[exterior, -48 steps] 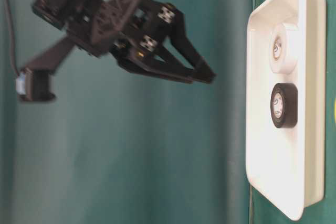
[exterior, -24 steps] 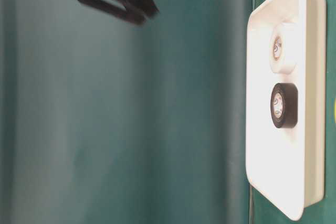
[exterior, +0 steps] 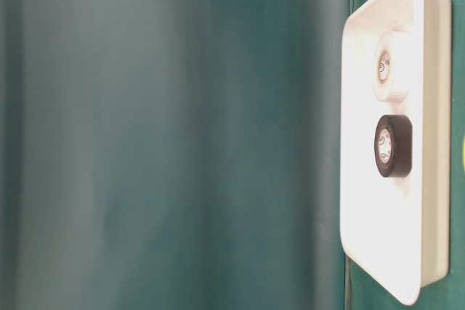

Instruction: Pick up the tape from a random location and place it into the white case.

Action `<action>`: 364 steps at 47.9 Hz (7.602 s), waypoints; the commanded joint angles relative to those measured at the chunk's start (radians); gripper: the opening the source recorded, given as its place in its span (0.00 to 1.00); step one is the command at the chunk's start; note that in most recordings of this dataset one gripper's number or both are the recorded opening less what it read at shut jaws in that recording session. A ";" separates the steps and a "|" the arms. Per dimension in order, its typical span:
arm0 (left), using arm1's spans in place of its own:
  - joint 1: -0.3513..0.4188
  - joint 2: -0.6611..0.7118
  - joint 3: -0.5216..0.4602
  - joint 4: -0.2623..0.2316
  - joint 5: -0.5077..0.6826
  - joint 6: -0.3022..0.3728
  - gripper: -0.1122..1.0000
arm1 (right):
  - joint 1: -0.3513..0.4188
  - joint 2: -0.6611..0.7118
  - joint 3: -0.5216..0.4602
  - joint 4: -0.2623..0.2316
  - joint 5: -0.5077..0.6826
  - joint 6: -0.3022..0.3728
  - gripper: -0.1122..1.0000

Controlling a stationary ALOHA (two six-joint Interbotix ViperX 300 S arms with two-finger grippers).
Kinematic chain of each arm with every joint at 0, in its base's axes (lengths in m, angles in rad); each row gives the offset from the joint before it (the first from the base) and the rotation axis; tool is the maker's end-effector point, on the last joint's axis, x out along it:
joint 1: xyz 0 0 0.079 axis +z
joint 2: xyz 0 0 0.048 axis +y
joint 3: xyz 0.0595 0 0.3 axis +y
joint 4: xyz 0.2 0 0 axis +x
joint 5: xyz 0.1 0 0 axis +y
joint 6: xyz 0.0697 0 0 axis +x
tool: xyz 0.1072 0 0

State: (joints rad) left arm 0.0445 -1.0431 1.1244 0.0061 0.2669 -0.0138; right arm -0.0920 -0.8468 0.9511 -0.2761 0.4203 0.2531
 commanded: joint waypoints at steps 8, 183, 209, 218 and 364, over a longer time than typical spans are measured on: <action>0.003 0.009 -0.012 0.000 0.000 -0.002 0.95 | -0.008 -0.094 0.137 0.005 -0.086 0.060 0.86; -0.109 0.965 -0.778 -0.003 0.206 0.000 0.95 | -0.011 -0.098 0.219 0.000 -0.183 0.112 0.84; -0.110 1.077 -0.977 0.000 0.583 0.000 0.95 | -0.011 -0.097 0.219 0.000 -0.183 0.112 0.84; -0.109 1.075 -0.977 0.003 0.580 0.000 0.95 | -0.011 -0.097 0.219 0.000 -0.183 0.112 0.84; -0.098 1.351 -0.801 0.003 0.209 0.002 0.68 | -0.011 -0.089 0.221 -0.003 -0.179 0.112 0.84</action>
State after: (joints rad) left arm -0.0583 0.3206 0.3313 0.0061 0.4786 -0.0123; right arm -0.1012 -0.9419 1.1980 -0.2777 0.2454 0.3636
